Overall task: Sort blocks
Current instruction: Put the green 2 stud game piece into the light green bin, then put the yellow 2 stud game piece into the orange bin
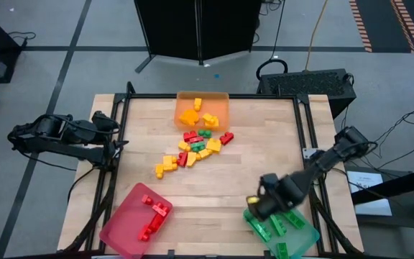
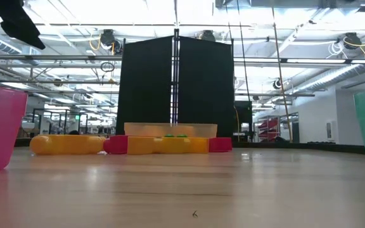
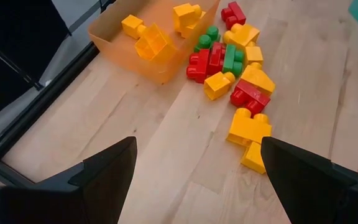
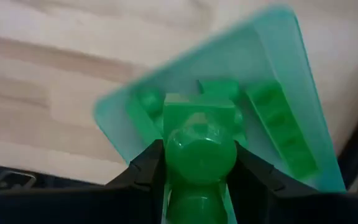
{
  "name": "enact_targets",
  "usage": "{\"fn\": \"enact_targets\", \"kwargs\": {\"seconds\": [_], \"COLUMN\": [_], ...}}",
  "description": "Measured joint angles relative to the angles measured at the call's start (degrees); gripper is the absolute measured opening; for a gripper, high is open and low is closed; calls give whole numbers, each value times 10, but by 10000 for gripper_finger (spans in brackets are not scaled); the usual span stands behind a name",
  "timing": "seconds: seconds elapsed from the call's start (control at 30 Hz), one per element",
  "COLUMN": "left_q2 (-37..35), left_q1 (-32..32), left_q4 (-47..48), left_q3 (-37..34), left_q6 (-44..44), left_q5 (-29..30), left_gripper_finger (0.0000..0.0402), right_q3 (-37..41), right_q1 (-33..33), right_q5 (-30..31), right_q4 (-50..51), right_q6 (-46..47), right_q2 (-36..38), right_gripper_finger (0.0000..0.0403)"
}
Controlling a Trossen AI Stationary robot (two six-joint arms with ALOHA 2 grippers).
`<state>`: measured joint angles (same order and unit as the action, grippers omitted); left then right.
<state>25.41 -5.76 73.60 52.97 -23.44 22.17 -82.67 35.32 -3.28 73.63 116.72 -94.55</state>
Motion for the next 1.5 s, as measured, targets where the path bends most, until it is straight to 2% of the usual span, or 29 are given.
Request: {"fn": "enact_targets", "kwargs": {"seconds": [0.2,0.27,0.4,0.5,0.63,0.73,0.83,1.03,1.13,1.3,1.5], "left_q2": [0,0,0,0,0,0,0,0,0,0,0], "left_q1": [0,0,0,0,0,0,0,0,0,0,0], "left_q4": [0,0,0,0,3,4,4,4,5,5,7], "left_q3": [0,0,0,0,0,0,0,0,0,0,0], "left_q6": [2,2,3,2,2,3,3,2,1,-1,-5], "left_q5": [-3,-5,-5,-9,-10,-10,-10,-10,-10,-10,-10], "left_gripper_finger": [345,345,345,345,345,345,345,345,345,345,345], "right_q3": [1,1,1,1,1,1,1,1,1,0,-11], "right_q1": [48,50,39,28,3,-38,-103,-250,-323,-421,-468], "right_q5": [2,2,0,3,17,92,128,149,149,87,47], "right_q4": [11,11,13,22,22,17,-19,-167,-203,-257,-268], "right_q6": [39,41,41,33,10,-13,-116,-478,-623,-802,-948], "right_q2": [-18,-20,-19,-19,-19,-16,-16,-37,-56,-106,-177], "right_gripper_finger": [120,171,298,352,370,365,357,352,352,352,352]}}
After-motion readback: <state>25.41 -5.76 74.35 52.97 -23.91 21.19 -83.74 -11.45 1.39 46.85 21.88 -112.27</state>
